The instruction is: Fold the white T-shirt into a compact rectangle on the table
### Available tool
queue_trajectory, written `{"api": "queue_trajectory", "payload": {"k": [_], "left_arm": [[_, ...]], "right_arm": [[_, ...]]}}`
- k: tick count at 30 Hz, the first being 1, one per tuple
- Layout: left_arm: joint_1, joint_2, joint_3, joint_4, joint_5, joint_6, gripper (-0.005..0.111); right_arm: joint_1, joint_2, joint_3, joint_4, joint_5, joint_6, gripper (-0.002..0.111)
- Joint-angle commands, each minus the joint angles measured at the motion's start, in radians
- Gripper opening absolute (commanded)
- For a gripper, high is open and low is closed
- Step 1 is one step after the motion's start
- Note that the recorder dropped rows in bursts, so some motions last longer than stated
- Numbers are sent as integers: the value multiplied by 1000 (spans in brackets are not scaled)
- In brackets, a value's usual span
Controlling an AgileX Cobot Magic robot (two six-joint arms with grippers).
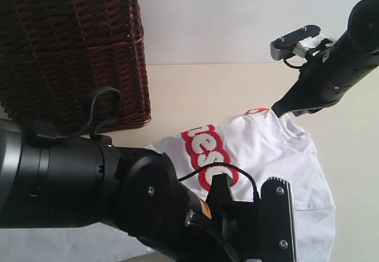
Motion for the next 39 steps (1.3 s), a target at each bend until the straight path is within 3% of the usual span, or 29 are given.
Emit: {"api": "queue_trajectory", "payload": {"k": [1,4,7,10,15,19,25,35,38,39], "left_arm": [[21,-28,-6,61,-44,-120,52],[80,-28,-6,174,12,-207,52],[149,-33,1,324,43,-409,52],[174,-46,3,398,116,-463,52],[83,-139,3,399,76,-402,52],[-30,-187,3,399,60,-217,53],[-169,-82,40,416,-73,-118,74],[-186,122,43,450,-300,-118,74],[-180,140,43,454,-305,-118,63],[-176,150,43,454,-305,-118,51]], "right_arm": [[-2,-2,3,4,2,-10,8],[-2,-2,3,4,9,-10,8],[-2,-2,3,4,10,-19,8],[-2,-2,3,4,10,-19,8],[-2,-2,3,4,8,-22,8],[-2,-2,3,4,8,-29,8],[-2,-2,3,4,24,-28,8],[-2,-2,3,4,39,-28,8],[-2,-2,3,7,33,-31,8],[-2,-2,3,12,29,-33,8]]}}
